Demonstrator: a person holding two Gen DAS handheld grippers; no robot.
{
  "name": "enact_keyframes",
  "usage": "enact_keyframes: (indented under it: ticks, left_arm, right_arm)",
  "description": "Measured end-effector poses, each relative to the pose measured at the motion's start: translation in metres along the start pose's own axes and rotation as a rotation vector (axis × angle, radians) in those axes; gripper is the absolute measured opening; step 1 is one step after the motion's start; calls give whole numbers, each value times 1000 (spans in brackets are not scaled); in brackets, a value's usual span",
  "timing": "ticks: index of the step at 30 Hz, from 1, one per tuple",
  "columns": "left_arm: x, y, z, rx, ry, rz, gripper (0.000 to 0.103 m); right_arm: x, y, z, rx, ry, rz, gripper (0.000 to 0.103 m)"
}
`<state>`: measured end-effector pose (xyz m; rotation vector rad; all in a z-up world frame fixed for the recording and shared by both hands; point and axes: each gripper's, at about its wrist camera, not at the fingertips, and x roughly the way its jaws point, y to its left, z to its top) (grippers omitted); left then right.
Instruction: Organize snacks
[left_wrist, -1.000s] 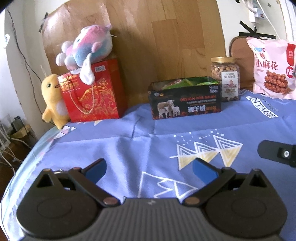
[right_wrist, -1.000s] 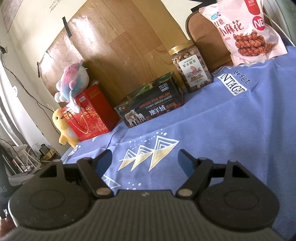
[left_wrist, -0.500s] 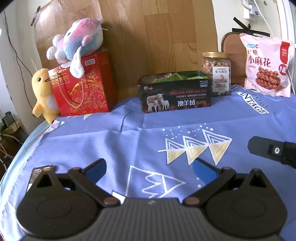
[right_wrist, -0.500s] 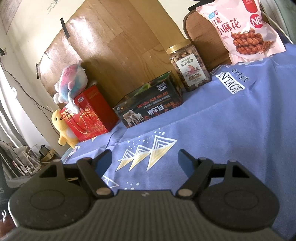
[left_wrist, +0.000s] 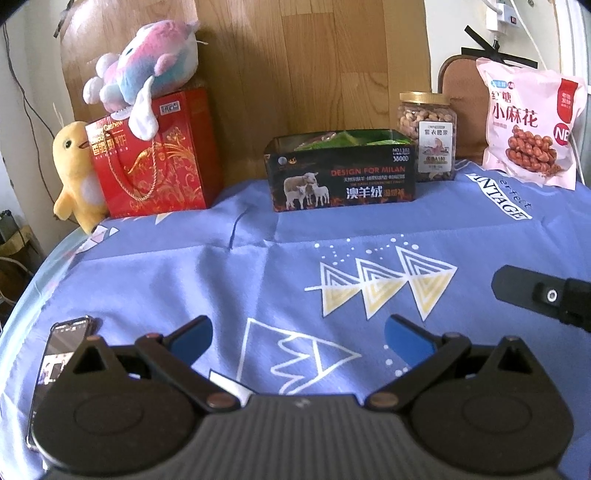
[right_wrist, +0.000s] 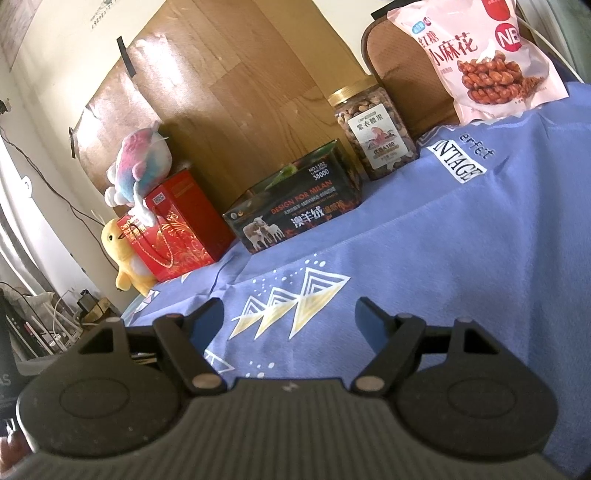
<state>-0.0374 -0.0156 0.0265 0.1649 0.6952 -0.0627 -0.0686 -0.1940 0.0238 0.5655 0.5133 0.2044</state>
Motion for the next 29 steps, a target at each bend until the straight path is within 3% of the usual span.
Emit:
enact_keyframes:
  ticks: [29]
  left_arm:
    - [3,-2,0,7,3,-27,103]
  right_arm:
    - [2,-3,-1,3,1,-7,80]
